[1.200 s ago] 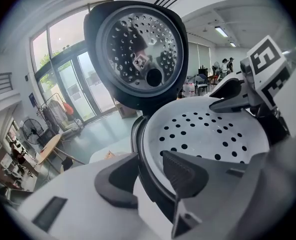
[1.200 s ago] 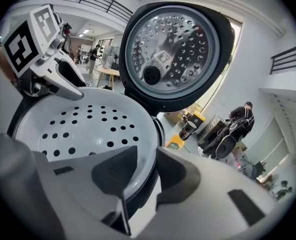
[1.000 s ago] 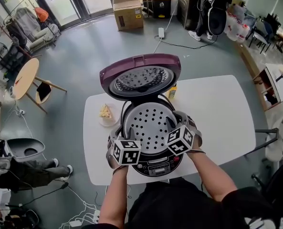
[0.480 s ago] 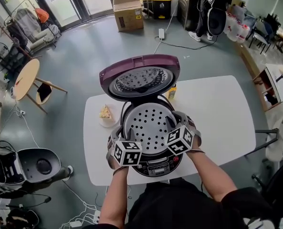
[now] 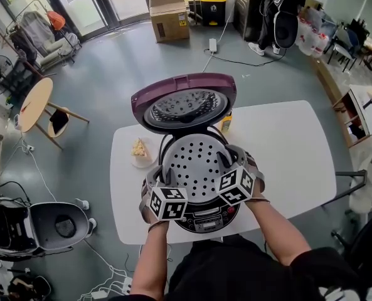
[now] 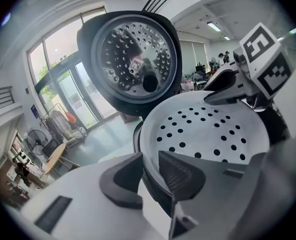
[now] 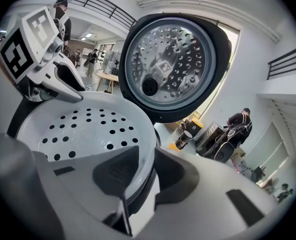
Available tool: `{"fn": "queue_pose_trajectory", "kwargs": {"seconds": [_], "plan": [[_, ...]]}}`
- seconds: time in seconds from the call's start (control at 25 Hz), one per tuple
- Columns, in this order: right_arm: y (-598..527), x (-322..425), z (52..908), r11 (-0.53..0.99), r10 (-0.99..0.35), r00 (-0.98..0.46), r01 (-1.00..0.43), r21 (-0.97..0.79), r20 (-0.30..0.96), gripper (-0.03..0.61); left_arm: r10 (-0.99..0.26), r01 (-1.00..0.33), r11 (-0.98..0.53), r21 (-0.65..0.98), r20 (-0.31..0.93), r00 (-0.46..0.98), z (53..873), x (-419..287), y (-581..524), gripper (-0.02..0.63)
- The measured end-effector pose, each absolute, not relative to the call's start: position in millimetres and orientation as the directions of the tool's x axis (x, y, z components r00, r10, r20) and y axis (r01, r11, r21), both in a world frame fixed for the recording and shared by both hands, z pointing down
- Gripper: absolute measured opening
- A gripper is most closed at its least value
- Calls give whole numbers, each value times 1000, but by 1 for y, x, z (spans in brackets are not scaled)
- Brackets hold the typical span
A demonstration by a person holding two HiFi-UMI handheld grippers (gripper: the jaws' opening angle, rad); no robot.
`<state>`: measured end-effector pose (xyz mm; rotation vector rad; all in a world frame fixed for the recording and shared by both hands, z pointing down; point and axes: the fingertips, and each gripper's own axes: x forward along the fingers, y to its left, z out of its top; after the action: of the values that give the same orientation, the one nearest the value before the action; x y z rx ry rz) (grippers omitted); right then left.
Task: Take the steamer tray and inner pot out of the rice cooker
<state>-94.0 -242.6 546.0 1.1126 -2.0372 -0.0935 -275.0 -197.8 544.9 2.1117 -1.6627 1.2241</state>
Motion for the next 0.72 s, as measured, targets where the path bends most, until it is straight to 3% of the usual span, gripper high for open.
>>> {"fn": "queue_pose_trajectory", "kwargs": {"seconds": [0.72], "plan": [[-232,-88,481,536,-802,-283,-728,427,526,95,-792,-850,-372,-374,605,80,473,-273,-198,95]]}}
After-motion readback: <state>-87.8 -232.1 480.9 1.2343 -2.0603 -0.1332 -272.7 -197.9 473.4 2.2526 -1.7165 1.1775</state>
